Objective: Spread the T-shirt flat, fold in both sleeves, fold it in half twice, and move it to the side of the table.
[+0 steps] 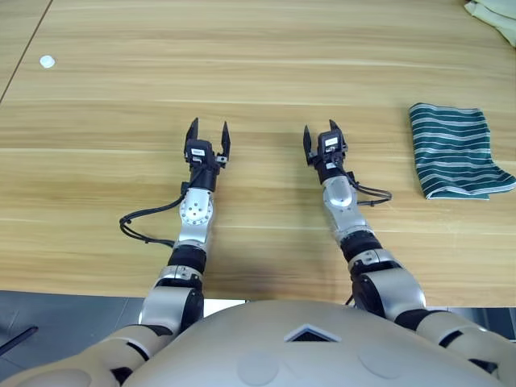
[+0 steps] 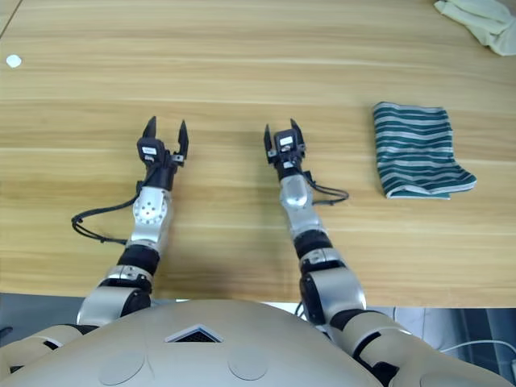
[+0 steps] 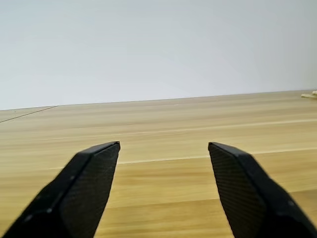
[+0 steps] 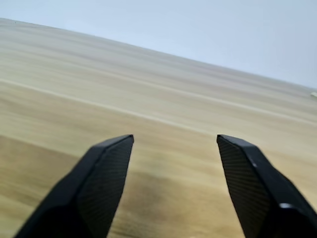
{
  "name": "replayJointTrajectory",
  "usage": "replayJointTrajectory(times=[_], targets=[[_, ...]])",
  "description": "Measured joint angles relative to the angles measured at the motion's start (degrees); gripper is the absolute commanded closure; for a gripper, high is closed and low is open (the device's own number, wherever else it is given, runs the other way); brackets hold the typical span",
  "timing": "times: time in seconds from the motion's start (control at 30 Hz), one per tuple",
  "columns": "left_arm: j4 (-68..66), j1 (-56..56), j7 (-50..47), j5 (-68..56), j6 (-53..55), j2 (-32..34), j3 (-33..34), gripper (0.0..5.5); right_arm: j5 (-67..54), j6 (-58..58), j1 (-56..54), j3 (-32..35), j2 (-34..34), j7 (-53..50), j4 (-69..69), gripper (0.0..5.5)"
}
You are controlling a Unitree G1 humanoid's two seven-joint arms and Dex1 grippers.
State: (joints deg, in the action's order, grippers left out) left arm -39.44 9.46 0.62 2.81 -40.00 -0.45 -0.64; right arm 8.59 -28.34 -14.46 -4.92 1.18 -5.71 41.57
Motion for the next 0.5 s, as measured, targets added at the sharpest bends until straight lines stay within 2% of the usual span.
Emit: replayJointTrajectory(times=[0.07,0.17,0.5], targets=[[2.4,-2.4,-1.6,0.2,0.2,-0.5,0.3,1.54,1.8,-0.3,5.5,-0.3,0.7,-0.3,-7.5,1.61],[5.9,-4.5,-3.9,1.0,1.6,-0.6,1.0,1.54,2.9,0.3,9.8,0.0,2.3,-0.6,-13.7,1.61],[9.4,-7.1,-3.3,-0.2,6.7,-2.1,0.9,1.54,4.0,1.5,11.8,0.6,3.9,-1.8,-17.8,1.61]])
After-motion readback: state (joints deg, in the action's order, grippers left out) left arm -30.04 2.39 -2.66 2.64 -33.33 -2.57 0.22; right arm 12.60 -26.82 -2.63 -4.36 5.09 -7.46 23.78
